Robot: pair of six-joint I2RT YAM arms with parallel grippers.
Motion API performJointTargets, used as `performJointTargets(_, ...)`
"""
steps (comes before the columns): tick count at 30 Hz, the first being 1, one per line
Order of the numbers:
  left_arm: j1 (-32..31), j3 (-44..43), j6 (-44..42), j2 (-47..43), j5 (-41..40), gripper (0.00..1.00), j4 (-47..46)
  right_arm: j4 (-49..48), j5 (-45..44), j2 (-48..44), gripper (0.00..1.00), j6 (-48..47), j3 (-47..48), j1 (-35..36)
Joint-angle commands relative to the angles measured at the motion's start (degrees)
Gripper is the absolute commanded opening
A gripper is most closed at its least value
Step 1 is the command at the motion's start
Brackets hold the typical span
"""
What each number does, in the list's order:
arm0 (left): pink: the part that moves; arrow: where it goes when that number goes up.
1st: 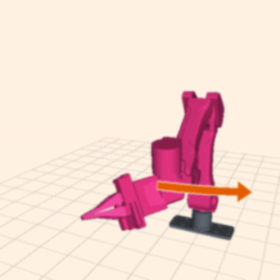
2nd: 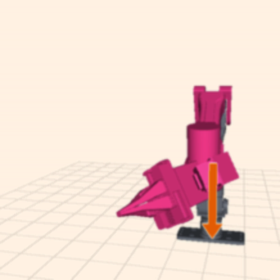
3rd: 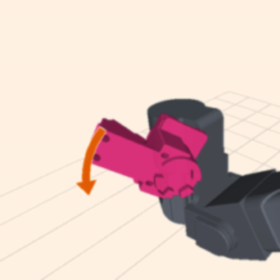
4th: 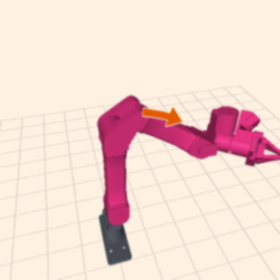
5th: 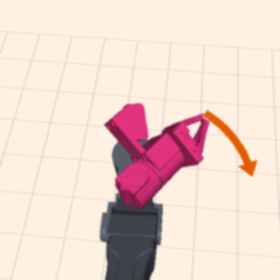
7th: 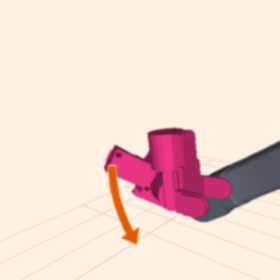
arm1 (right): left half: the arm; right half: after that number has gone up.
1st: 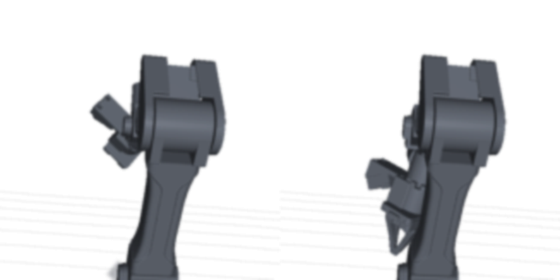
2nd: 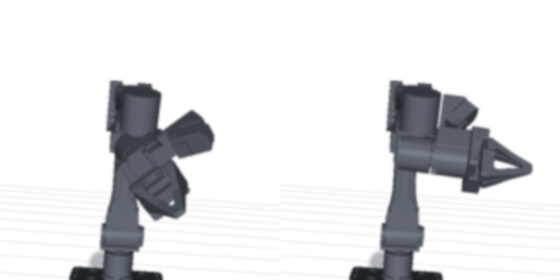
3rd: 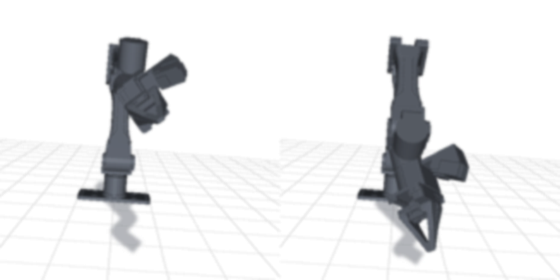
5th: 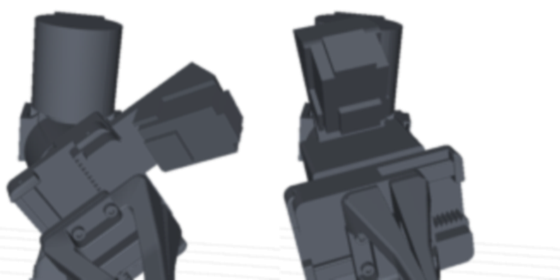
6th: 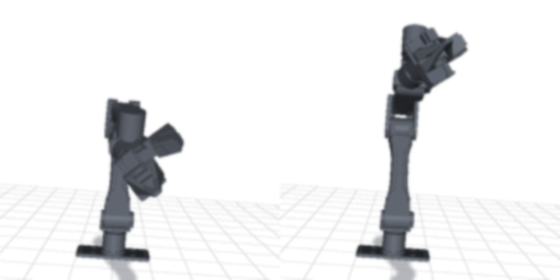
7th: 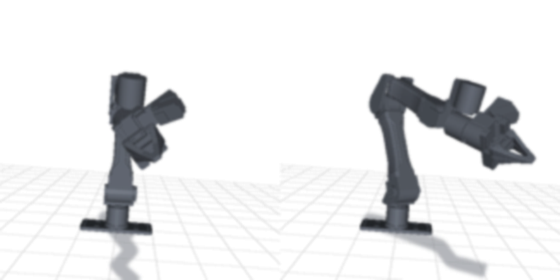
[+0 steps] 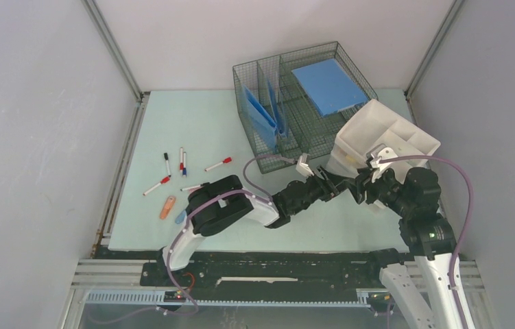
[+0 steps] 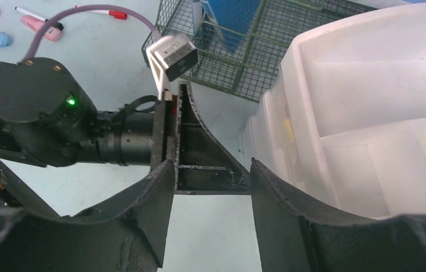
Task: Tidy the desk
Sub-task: Close the drawer in the storage box, then open the drawer in the storage box.
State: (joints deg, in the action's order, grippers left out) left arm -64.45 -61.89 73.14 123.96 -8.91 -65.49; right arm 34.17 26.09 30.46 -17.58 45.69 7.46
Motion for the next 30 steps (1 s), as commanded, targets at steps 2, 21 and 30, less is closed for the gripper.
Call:
performJointTargets(2,-0.25,-6.68,5.29,5.03,-1.23,0.67,-1.93,-2.44,-0.51,-0.70,0.59,1.94,1.01,-0.43)
performJointTargets(21,0.54,-14.43,9.30,12.86,-1.73,0.68,-4.92,-2.18,0.57,-1.11,0.59,1.36,0.84,-0.43)
performJointTargets(30,1.10,-13.37,5.28,13.08,-3.04,0.62,-9.86,-2.09,0.88,-0.95,0.59,1.22,0.80,-0.43)
